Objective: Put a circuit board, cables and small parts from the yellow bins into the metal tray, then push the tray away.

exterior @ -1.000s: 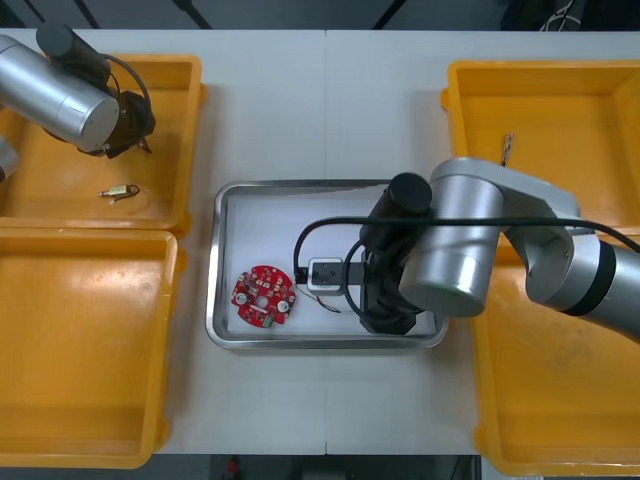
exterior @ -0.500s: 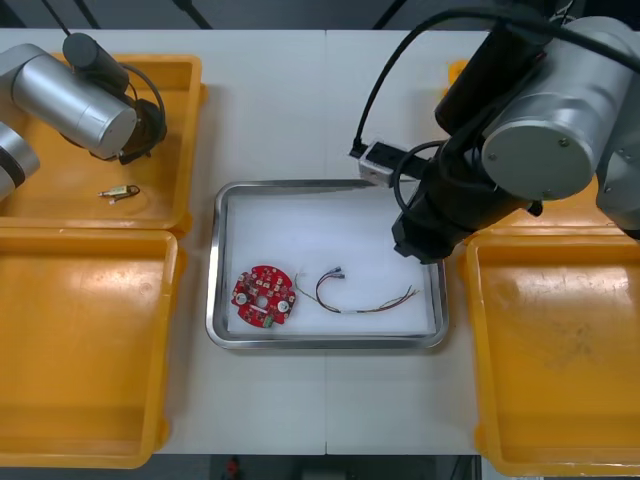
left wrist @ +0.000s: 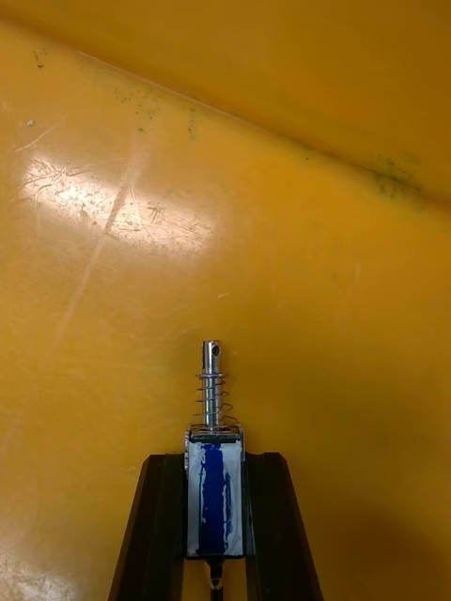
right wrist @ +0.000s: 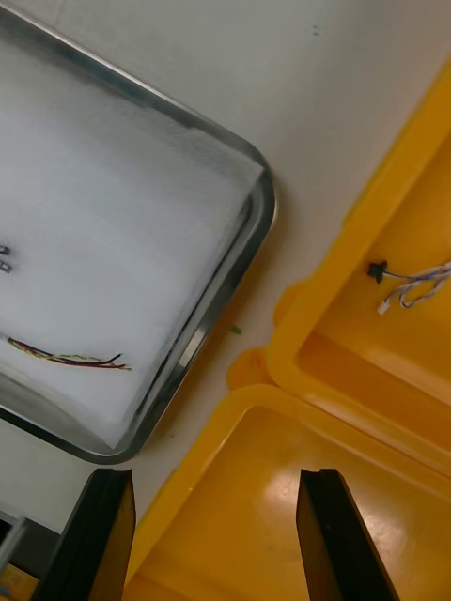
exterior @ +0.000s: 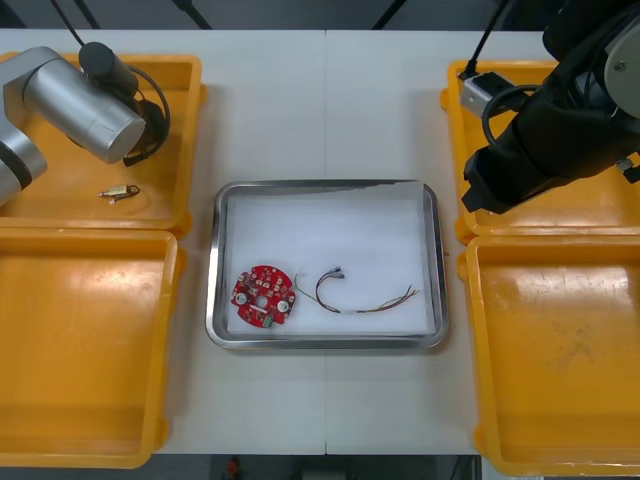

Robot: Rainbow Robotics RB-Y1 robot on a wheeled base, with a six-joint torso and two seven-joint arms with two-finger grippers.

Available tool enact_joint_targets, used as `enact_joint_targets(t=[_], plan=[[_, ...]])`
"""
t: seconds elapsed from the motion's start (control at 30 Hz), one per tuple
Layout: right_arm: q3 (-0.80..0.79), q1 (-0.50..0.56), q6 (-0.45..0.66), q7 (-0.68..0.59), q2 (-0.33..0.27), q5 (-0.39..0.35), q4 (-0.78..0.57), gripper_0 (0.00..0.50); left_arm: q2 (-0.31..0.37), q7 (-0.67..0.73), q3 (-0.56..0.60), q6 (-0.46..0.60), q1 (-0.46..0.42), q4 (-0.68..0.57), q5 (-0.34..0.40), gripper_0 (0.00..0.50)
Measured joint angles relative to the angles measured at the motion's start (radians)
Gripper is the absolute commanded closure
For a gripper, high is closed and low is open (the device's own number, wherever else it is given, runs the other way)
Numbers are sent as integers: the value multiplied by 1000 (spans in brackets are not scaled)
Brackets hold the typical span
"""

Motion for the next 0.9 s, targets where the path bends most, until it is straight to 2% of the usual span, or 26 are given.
enact_joint_targets(t=[0.1,0.2,0.37,0.5,0.6,0.73,0.9], plan=[[-11,0,3,-109,-13,7,10,0,0,2,0,0,-1,0,1,500],[-18,0,4,-123,-17,27,37,0,6,2,0,9,-9,0,33,500],[-25,-3,2,-196,-17,66,127,0,52,1,0,111,-38,-43,191,500],[-26,-22,-23,-206,-17,88,236,0,129,-6,1,216,-58,-131,328,500],[-26,-45,-51,-206,-17,98,319,0,180,-31,16,304,-64,-193,402,500],[-26,-78,-91,-206,-14,137,417,0,226,-100,74,398,-64,-257,472,500],[-26,-107,-149,-206,8,203,520,0,266,-133,115,464,-64,-327,540,500]])
